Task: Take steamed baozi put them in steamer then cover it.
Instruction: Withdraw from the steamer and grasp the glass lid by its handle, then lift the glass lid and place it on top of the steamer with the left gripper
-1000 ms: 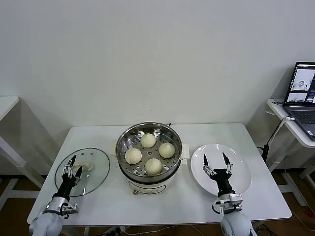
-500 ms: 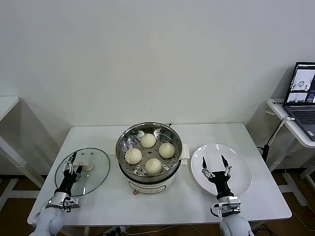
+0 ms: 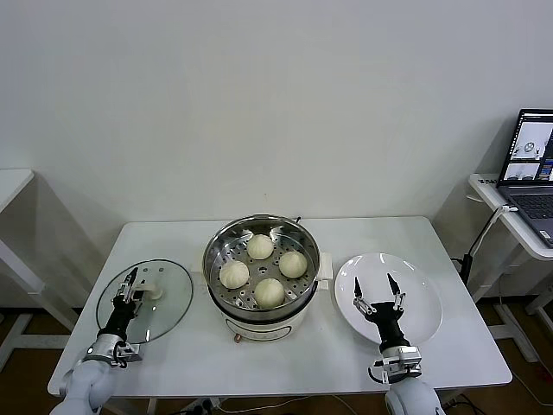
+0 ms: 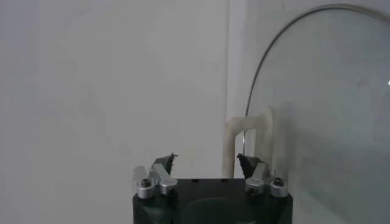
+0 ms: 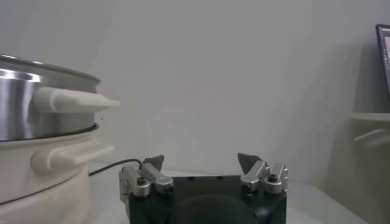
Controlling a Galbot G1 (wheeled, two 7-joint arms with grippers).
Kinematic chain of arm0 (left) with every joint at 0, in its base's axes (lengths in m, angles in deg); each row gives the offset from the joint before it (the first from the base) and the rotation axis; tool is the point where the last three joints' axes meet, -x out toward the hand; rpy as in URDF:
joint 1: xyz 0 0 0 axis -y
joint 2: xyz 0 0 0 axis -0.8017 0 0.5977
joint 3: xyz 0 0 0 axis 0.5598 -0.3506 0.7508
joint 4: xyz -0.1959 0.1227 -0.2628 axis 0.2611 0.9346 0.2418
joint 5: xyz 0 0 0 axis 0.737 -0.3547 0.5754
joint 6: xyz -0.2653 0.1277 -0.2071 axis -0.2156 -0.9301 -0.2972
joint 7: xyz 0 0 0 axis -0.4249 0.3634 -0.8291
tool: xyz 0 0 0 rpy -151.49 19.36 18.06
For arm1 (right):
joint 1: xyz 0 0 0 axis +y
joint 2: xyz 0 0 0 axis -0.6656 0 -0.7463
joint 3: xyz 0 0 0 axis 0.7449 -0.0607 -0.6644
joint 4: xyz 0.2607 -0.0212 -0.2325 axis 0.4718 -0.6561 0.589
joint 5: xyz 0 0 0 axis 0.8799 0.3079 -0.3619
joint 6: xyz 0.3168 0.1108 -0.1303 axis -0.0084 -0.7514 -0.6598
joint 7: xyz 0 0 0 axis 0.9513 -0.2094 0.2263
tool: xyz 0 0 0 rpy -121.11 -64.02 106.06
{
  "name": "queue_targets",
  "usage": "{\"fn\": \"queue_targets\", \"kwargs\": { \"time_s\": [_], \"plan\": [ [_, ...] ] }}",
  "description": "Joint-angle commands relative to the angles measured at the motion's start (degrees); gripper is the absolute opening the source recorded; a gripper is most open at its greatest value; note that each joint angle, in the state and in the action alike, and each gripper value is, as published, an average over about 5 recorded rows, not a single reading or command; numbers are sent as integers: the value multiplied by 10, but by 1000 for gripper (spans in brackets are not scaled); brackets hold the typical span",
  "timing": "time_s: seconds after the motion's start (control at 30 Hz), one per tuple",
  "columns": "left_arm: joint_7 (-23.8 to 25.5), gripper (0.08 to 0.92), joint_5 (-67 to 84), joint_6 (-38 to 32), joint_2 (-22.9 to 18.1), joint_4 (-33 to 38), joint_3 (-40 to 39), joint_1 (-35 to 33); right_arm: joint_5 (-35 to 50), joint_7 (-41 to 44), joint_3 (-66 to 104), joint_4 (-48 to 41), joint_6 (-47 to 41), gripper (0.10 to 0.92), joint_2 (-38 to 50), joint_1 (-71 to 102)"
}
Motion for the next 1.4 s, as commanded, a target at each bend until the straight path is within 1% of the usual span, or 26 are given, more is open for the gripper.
{"fn": "queue_targets", "kwargs": {
  "time_s": [0.03,0.33,0.43,0.5,0.6,0.7,0.83,0.9,1.0,1.13,1.27,1.4],
  "plan": [
    [5,553,-2,3,0,-7,-4,5,-1,-1,1,1,1,823,-1,-1],
    [7,294,-1,-2,-2,-6,-2,8,-1,-4,1,6,1,823,-1,-3],
    [6,218,0,-2,0,14,12,5,-1,-4,2,7,2,823,-1,-2],
    [7,194,0,0,3,41,30,-1,-2,-4,2,7,2,823,-1,-2],
    [13,186,6,9,15,103,68,-15,-2,-3,2,7,3,823,-1,-1],
    [27,186,29,27,31,188,108,-36,-2,-3,2,6,4,823,-2,-1],
    [47,186,61,60,43,325,145,-58,-3,-3,1,5,4,823,-6,-4],
    [55,186,71,76,42,385,144,-65,-4,-3,1,6,4,823,-7,-5],
    [72,186,74,98,33,469,109,-75,-5,-3,2,8,4,823,-8,-5],
    [107,186,73,147,22,556,9,-86,-3,-4,7,10,4,823,-6,-2],
    [144,186,61,217,1,587,-119,-69,-1,-6,12,8,3,823,-3,0],
    [174,186,22,273,-38,577,-222,-39,0,-6,16,3,4,823,0,1]
  ]
}}
